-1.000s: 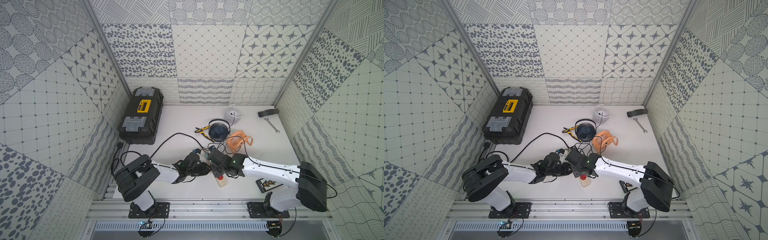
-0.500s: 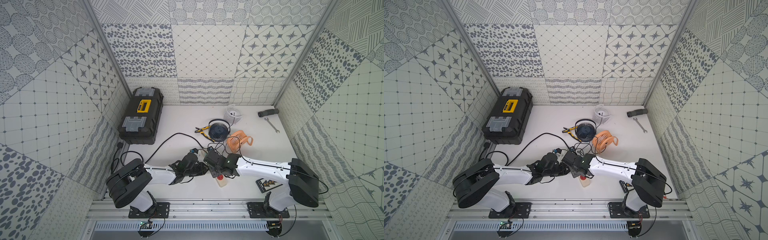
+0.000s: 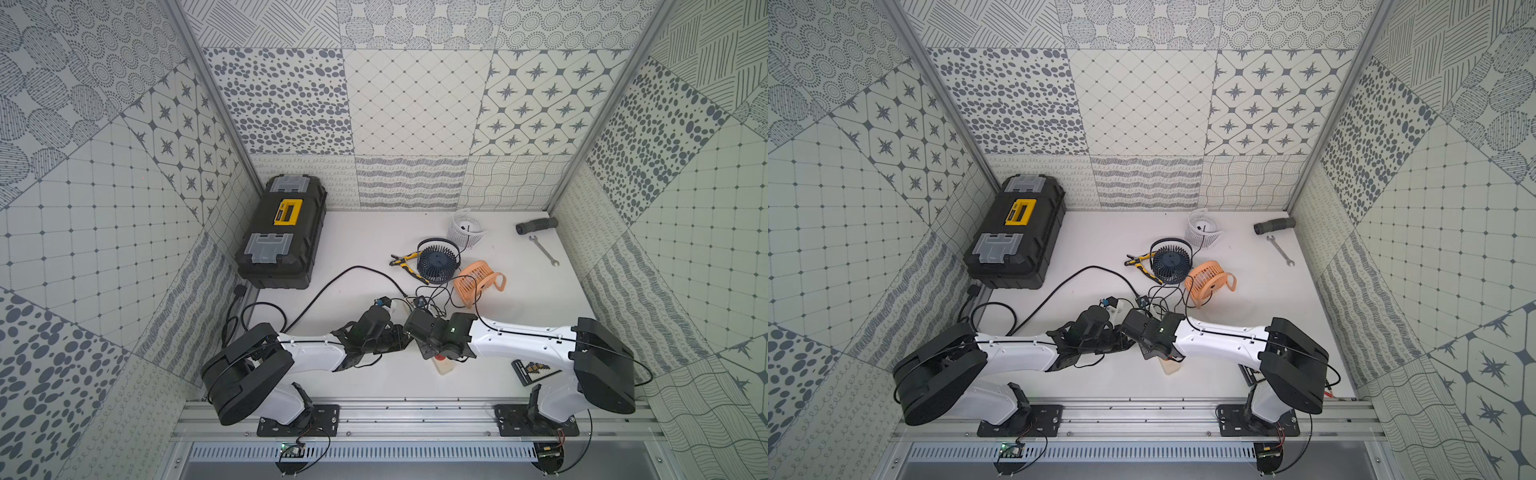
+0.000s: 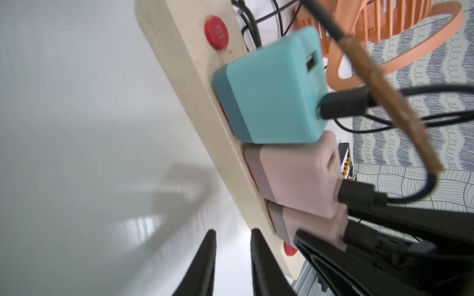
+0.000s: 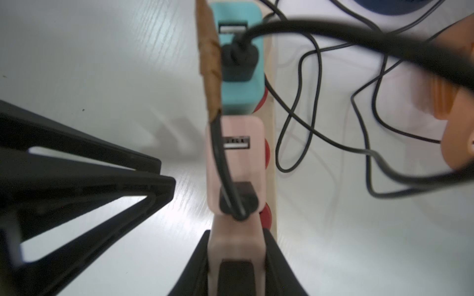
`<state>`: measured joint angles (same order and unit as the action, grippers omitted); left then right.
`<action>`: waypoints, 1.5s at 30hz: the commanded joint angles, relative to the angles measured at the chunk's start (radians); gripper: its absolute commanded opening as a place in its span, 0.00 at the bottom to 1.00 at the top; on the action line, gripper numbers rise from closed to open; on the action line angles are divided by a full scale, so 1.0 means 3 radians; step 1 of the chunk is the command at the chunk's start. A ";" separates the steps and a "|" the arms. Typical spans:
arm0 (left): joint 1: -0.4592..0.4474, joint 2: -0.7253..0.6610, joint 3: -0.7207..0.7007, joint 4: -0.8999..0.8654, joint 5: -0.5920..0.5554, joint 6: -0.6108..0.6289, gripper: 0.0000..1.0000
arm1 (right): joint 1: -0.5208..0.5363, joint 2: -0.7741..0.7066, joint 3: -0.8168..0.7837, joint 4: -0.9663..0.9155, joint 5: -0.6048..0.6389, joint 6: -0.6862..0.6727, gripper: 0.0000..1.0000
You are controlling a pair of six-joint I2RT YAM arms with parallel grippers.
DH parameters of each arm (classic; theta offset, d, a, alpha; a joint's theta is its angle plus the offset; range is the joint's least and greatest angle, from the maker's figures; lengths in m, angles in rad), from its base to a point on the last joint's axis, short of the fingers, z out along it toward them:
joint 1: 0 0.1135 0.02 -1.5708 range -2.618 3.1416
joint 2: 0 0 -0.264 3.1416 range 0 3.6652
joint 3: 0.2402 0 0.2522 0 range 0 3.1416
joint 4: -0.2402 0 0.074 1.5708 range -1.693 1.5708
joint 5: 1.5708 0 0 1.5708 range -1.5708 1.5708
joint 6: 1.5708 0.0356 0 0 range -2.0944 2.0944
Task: Plug the desk fan into the power strip
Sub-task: Insert the plug into the socket, then reset both arms
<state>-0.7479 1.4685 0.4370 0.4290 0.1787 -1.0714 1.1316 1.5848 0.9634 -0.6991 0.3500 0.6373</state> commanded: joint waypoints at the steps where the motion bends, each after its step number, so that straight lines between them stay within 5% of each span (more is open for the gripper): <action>1: 0.0050 -0.0076 -0.0018 -0.0066 0.0003 0.0176 0.26 | -0.0060 0.0709 -0.0407 -0.0985 -0.0817 0.0080 0.00; 6: 0.0088 -0.0178 -0.0025 -0.0173 -0.0022 0.0241 0.26 | -0.0102 0.0519 -0.0571 -0.0815 -0.0906 0.0213 0.00; 11: 0.0111 -0.0317 -0.0063 -0.0229 -0.0048 0.0274 0.26 | -0.0144 0.0832 -0.0540 -0.0702 -0.0983 0.0211 0.00; 19: 0.0159 -0.0699 -0.0039 -0.0649 -0.0171 0.0517 0.29 | -0.0116 0.0391 -0.0273 -0.0728 -0.0751 0.0219 0.02; 24: 0.0161 -0.0967 0.0006 -0.0930 -0.0283 0.0650 0.34 | -0.0115 0.0097 0.0079 -0.0798 -0.0561 0.0166 0.48; 29: 0.0166 -0.1213 0.0013 -0.1177 -0.0414 0.0781 0.46 | -0.0095 -0.0327 0.0431 -0.1095 -0.0427 0.0052 0.75; 36: 0.0172 -0.1589 0.0010 -0.1518 -0.0593 0.0975 0.61 | -0.0074 -0.1124 0.0501 -0.1223 -0.0152 -0.0025 0.95; 39: 0.0197 -0.1809 0.0031 -0.1698 -0.0744 0.1104 0.72 | -0.0129 -0.1465 0.0500 -0.1191 0.0127 -0.0091 0.97; 45: 0.0443 -0.2123 0.0147 -0.2108 -0.0893 0.1555 0.86 | -0.0901 -0.1964 0.0244 -0.0972 0.0121 -0.0422 0.97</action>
<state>-0.6594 0.8867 0.4438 -0.0479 -0.0051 -0.7647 0.9451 1.0485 1.0779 -1.0206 0.3473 0.5694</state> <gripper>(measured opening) 0.847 0.966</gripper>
